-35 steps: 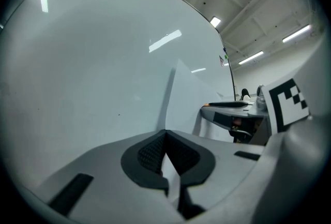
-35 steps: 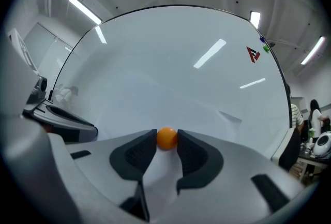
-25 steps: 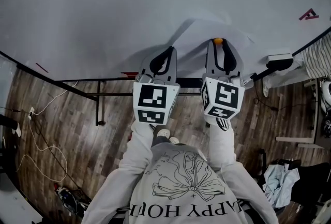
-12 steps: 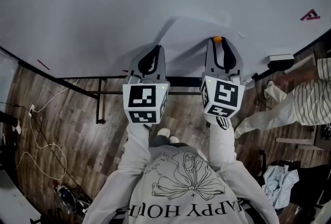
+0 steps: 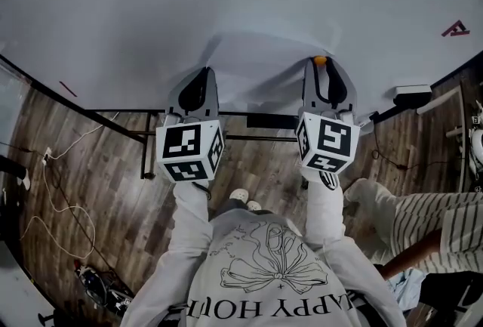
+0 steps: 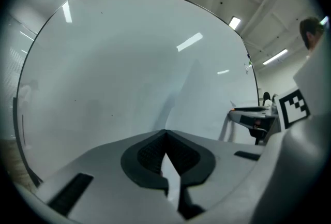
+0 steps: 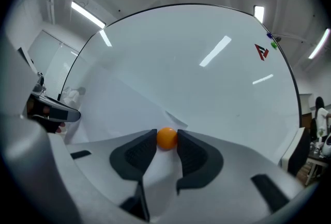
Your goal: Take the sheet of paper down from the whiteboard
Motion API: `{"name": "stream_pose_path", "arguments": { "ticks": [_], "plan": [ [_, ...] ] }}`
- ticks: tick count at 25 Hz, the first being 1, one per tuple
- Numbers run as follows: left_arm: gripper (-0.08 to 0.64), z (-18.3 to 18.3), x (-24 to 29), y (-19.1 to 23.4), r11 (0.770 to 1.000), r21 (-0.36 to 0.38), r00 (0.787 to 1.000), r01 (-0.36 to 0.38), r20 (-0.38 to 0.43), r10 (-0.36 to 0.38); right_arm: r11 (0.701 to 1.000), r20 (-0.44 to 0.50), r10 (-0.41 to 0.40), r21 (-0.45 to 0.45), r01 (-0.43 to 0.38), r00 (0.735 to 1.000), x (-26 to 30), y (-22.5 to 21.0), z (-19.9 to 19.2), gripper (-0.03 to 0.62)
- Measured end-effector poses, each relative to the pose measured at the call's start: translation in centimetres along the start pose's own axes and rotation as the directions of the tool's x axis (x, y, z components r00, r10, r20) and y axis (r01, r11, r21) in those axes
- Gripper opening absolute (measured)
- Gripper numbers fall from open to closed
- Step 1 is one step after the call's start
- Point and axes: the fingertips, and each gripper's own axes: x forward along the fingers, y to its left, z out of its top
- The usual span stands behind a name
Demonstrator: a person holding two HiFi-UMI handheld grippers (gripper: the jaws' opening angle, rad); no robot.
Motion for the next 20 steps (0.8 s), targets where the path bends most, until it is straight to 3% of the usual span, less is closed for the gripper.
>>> {"name": "stream_pose_path", "arguments": {
  "ticks": [4, 10, 16, 18, 20],
  "plan": [
    [0.003, 0.3, -1.0, 2.6, 0.996, 0.003, 0.996, -0.094, 0.011, 0.094, 1.000, -0.002, -0.002, 0.000, 0.002, 1.000, 0.2, 0.2, 0.0, 0.120],
    [0.003, 0.7, -2.8, 5.6, 0.990, -0.040, 0.990, -0.138, 0.026, 0.139, 1.000, -0.001, -0.010, 0.003, 0.010, 1.000, 0.1, 0.2, 0.1, 0.120],
    [0.003, 1.0, -3.9, 6.5, 0.987, -0.082, 0.989, -0.138, 0.045, 0.142, 1.000, 0.005, -0.011, 0.014, 0.011, 1.000, 0.1, 0.3, 0.0, 0.126],
    [0.002, 1.1, -4.2, 6.2, 0.988, -0.085, 0.990, -0.130, 0.052, 0.135, 0.999, 0.006, -0.001, 0.036, 0.001, 1.000, -0.1, 0.5, -0.1, 0.187],
    [0.003, 1.3, -4.5, 5.9, 0.989, -0.085, 0.990, -0.122, 0.058, 0.127, 0.998, 0.011, -0.001, 0.060, 0.000, 1.000, -0.5, 0.6, 0.0, 0.192]
  ]
}}
